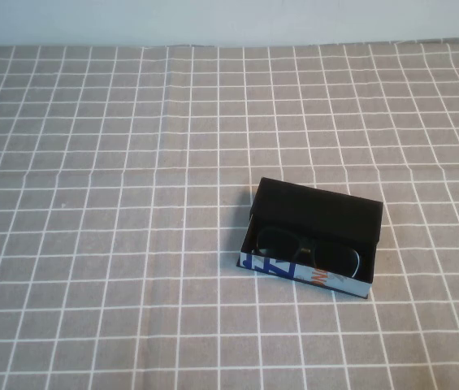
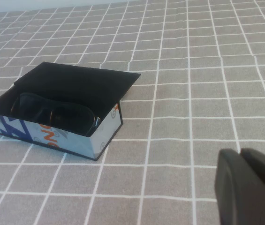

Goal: Take glasses out of glasses case

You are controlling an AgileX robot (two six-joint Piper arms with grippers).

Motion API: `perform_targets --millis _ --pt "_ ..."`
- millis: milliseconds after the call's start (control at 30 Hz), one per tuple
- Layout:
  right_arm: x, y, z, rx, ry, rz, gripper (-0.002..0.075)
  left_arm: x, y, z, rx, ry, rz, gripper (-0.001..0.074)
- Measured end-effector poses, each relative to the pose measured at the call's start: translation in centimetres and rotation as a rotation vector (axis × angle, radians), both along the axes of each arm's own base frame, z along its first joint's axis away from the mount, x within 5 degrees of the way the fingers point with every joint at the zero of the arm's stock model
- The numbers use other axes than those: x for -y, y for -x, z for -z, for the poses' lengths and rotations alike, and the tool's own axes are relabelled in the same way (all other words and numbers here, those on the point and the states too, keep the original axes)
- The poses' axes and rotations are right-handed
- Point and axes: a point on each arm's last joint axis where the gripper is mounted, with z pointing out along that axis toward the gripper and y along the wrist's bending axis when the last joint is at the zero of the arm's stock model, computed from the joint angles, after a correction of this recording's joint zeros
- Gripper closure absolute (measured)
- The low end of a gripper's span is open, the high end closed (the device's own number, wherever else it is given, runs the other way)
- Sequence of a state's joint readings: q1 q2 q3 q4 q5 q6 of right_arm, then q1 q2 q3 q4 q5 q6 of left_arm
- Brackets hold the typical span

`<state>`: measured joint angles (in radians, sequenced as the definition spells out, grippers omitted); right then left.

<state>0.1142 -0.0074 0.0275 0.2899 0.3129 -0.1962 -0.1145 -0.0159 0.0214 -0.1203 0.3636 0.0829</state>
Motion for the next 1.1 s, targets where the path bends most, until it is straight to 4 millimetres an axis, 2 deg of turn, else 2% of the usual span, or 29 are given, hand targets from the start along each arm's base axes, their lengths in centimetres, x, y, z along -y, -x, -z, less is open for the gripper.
perform_targets --millis 1100 --pt "0.05 -0.05 -0.15 0.017 -0.002 0.007 0.0744 0.00 0.00 0.00 0.000 0.000 0.000 0.0740"
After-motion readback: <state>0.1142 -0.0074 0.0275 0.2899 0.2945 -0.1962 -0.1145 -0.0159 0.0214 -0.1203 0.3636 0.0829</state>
